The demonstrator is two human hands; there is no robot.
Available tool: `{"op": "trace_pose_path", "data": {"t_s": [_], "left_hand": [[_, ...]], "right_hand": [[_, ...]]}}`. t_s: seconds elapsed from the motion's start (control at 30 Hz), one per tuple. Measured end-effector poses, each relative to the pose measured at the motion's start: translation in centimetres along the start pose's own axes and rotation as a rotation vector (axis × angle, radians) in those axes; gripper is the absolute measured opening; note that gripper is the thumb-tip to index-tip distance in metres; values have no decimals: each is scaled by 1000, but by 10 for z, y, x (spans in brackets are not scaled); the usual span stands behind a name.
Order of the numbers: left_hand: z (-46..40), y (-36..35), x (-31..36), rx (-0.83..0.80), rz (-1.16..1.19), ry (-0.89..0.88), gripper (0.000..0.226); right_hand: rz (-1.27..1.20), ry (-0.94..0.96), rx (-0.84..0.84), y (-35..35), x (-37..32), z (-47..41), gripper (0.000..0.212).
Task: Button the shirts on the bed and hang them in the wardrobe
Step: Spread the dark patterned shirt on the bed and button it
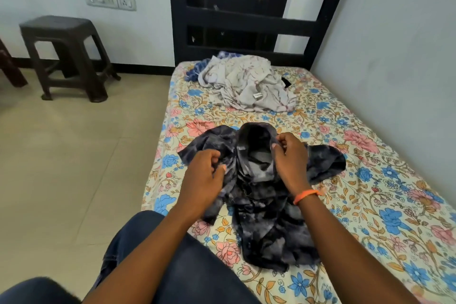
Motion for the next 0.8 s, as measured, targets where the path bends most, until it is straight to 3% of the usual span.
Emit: {"op": "trace_pose_path", "data": {"t_s": [0.13,0.2,0.27,0.37,0.47,0.53,0.63,0.8], "left_hand": [[-5,18,33,52,-51,-130,65],[-16,22,29,38,-107,-121,77],[-36,19,10,37,-199,-116,63],[-71,21,-32,82,-32,-67,6],[-104,21,-65,-7,248,101,10],[-131,39,-68,15,304,115,13],[-168,75,-38,94,391,102,12],[-225,121,68,-70,156,-29,7]], "right_hand": [[-47,296,111,21,-74,27,8],[-94,314,142,15,-102,38,10],[-151,274,202,4,-119,48,13],[-117,291,283,-20,-139,55,15],[-67,98,366,-42,-130,41,23],[-36,-47,446,-51,-127,29,25],[67,-112,476,-50,-156,4,19],[253,-239,506,14,-217,-54,8]]}}
Point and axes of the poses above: each hand's wrist, its own z-axis away from the middle knuckle, its own y-axis out of the back of the hand, x = y × z, the point moved 7 cm from there along -z, towards the middle knuckle, and after that the axes turned 4 degrees about x, right-handed, at the moved point
